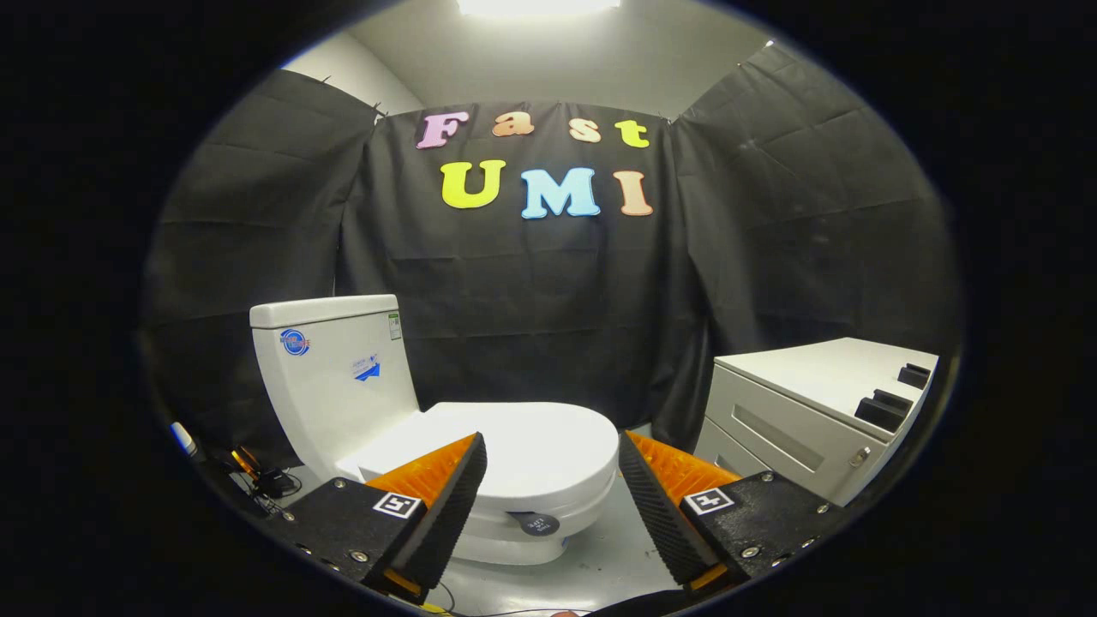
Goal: Open the toilet lid.
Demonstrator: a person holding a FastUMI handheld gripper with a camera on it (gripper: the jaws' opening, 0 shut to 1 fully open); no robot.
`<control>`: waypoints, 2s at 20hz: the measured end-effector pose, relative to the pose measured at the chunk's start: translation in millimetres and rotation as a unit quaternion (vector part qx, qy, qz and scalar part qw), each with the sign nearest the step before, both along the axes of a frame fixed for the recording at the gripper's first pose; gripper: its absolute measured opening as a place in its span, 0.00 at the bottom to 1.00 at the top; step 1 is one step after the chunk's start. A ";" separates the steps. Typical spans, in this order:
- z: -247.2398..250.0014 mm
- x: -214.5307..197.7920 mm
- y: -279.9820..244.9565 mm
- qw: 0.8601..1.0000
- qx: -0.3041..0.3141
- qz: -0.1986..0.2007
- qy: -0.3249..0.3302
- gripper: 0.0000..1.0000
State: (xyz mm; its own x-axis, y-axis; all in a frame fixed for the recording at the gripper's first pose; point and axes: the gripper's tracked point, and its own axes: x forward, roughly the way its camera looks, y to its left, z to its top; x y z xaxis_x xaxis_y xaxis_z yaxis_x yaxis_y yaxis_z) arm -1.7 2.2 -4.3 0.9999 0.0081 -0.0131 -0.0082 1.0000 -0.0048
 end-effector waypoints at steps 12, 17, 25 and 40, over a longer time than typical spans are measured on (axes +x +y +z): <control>-23.2 21.5 11.2 0.994 0.074 0.048 0.066 0.96; -39.2 37.2 6.6 0.984 0.134 0.064 0.098 0.95; -93.7 57.7 -2.9 0.954 0.231 0.069 0.178 0.95; -179.6 77.4 -4.5 0.876 0.384 0.055 0.288 0.95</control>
State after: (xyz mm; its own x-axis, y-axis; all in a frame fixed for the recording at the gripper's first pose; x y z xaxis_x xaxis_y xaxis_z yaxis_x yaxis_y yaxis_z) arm 75.8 -2.3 -183.9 0.8222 0.3306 -0.4633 0.1162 0.6993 0.7053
